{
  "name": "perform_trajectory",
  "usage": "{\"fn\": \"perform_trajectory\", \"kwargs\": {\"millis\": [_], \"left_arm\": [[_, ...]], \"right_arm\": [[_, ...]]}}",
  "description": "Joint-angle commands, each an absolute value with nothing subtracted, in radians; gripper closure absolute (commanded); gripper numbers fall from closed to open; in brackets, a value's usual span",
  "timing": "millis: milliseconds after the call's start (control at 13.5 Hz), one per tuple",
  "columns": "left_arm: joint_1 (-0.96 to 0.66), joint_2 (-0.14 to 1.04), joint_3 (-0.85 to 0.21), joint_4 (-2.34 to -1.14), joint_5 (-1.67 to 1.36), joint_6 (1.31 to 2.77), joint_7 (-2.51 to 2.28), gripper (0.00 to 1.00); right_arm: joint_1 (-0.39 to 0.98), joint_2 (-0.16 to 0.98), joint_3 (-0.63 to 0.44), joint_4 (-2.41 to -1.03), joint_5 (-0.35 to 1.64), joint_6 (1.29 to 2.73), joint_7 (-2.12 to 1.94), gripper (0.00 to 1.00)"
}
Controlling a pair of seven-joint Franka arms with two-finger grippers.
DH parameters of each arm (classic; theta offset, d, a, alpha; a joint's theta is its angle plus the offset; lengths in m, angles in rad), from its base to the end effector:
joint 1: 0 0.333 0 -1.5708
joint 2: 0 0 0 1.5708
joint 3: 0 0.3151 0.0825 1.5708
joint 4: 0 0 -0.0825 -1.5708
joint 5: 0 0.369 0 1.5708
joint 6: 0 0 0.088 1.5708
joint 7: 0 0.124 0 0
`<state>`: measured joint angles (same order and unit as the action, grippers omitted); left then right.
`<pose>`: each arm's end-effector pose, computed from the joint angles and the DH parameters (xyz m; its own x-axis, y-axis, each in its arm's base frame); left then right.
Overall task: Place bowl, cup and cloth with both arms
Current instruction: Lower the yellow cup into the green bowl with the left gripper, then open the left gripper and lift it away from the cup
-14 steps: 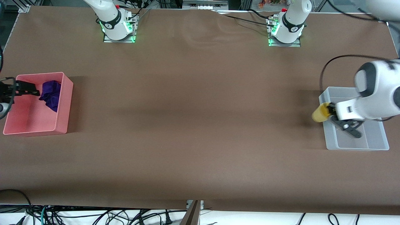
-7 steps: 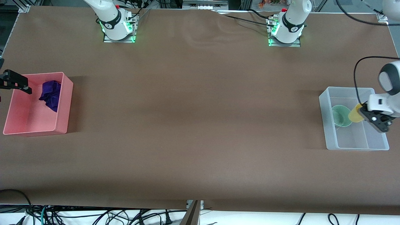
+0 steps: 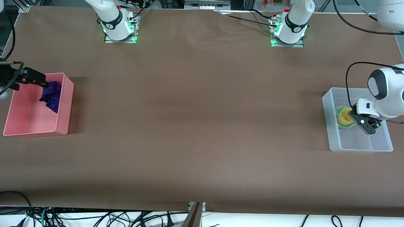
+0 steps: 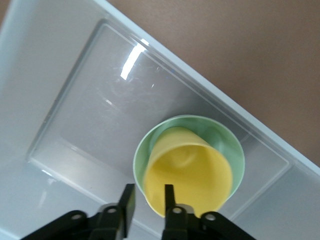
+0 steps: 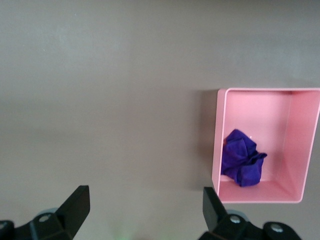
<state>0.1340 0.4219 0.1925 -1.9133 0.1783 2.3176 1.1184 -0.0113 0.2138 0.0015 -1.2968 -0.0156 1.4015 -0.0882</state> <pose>0.5819 0.1974 0.2706 0.5910 -0.7822 -0.1971 -0.8040 -0.5911 -0.0648 0.5848 -0.0080 0.5951 0.9911 0.0757 -0.1098 0.0768 -0.9970 0.0056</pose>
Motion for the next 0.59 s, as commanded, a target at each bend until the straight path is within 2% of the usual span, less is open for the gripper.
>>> {"fn": "perform_trajectory", "kwargs": {"millis": [0, 148, 296, 519], "left_arm": [[0.124, 0.310, 0.195, -1.914, 0.079, 2.248, 1.054, 0.00], [0.121, 0.217, 0.195, -1.914, -0.102, 2.124, 0.900, 0.00], [0.089, 0.135, 0.186, -1.914, -0.111, 2.004, 0.673, 0.00], [0.097, 0.057, 0.045, -1.873, -0.029, 1.777, 0.248, 0.00]], "right_arm": [[-0.025, 0.181, 0.017, -1.331, -0.040, 1.349, -0.071, 0.00], [-0.028, 0.175, 0.020, -1.333, -0.061, 1.354, -0.074, 0.00], [-0.035, 0.173, 0.017, -1.333, -0.066, 1.342, -0.083, 0.00], [-0.057, 0.160, 0.011, -1.338, -0.063, 1.330, -0.116, 0.00]]}}
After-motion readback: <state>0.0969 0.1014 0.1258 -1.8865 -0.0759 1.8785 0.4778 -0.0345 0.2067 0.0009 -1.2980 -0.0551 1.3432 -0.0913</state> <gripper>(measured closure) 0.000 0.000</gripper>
